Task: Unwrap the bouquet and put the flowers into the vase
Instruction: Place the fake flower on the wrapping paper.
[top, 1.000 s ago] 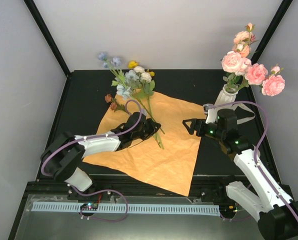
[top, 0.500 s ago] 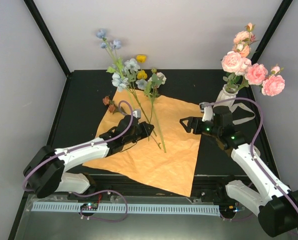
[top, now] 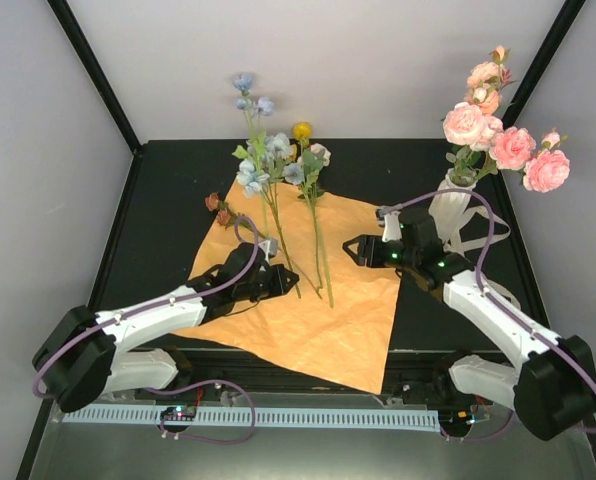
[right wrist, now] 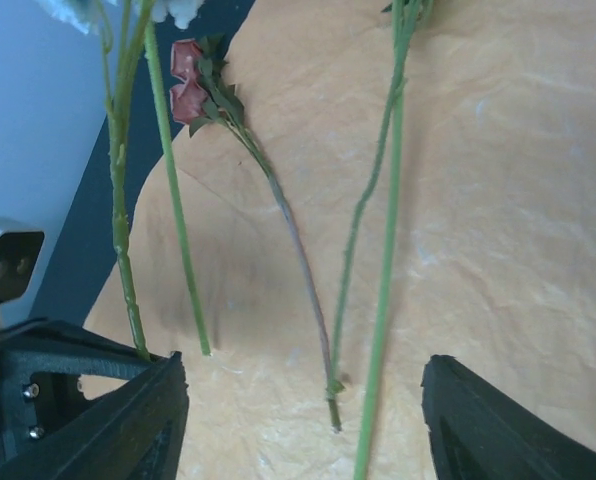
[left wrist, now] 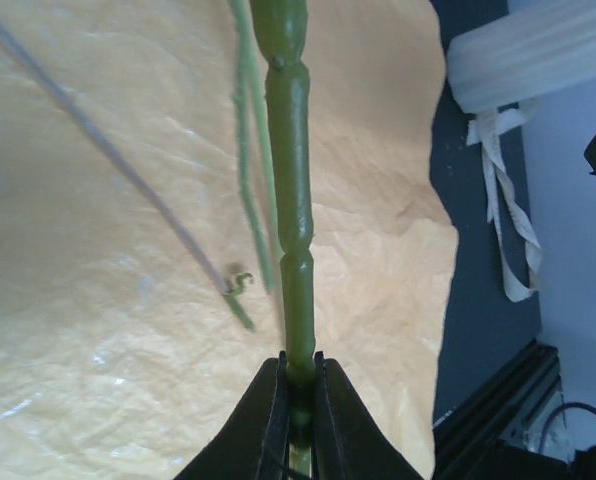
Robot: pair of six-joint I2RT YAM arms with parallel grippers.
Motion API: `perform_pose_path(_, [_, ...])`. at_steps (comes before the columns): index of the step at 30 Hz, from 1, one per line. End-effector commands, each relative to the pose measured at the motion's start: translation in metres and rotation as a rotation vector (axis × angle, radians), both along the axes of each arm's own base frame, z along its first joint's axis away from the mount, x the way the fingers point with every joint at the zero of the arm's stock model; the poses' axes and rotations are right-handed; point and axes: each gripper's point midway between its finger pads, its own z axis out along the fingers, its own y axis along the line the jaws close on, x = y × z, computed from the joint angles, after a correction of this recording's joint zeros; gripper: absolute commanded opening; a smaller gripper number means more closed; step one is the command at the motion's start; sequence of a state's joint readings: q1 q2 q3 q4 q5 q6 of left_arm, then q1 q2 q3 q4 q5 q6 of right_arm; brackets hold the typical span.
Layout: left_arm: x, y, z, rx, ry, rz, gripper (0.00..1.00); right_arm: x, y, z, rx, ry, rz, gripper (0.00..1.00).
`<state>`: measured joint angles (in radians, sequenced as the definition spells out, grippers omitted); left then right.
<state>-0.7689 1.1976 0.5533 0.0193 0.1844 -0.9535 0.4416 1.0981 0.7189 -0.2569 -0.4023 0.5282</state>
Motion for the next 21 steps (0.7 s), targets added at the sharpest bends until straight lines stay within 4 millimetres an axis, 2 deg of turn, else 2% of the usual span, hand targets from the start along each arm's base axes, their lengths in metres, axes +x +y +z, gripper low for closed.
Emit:
perform_pose_path(1, [0.008, 0.013, -0.006, 0.034, -0.018, 0.013, 0.02, 0.025, 0.021, 0.011, 0.055, -0.039, -0.021, 0.62])
perform_pose_path(4, [0.008, 0.011, -0.021, 0.002, 0.024, 0.007, 0.02, 0.044, 0.041, 0.008, 0.102, -0.027, -0.032, 0.49])
perform_pose_path(7, [0.010, 0.009, -0.035, -0.029, 0.068, 0.004, 0.02, 0.067, 0.058, -0.005, 0.053, -0.028, -0.033, 0.44])
perform_pose_path(11, [0.013, 0.003, -0.041, -0.061, 0.092, -0.017, 0.02, 0.101, 0.060, -0.033, -0.129, -0.027, -0.053, 0.41])
perform_pose_path(13, [0.014, 0.001, -0.041, -0.062, 0.091, -0.026, 0.05, 0.113, 0.062, -0.044, -0.182, -0.015, -0.052, 0.40])
perform_pose_path(16, [0.014, 0.002, -0.039, -0.065, 0.084, -0.034, 0.12, 0.115, 0.073, -0.058, -0.182, 0.032, -0.010, 0.37])
perform_pose_path(18, [0.013, 0.002, -0.034, -0.065, 0.070, -0.044, 0.17, 0.116, 0.074, -0.068, -0.203, 0.057, -0.015, 0.34])
perform_pose_path(21, [0.015, 0.003, -0.021, -0.056, 0.029, -0.054, 0.36, 0.113, 0.075, -0.087, -0.227, 0.103, -0.003, 0.29])
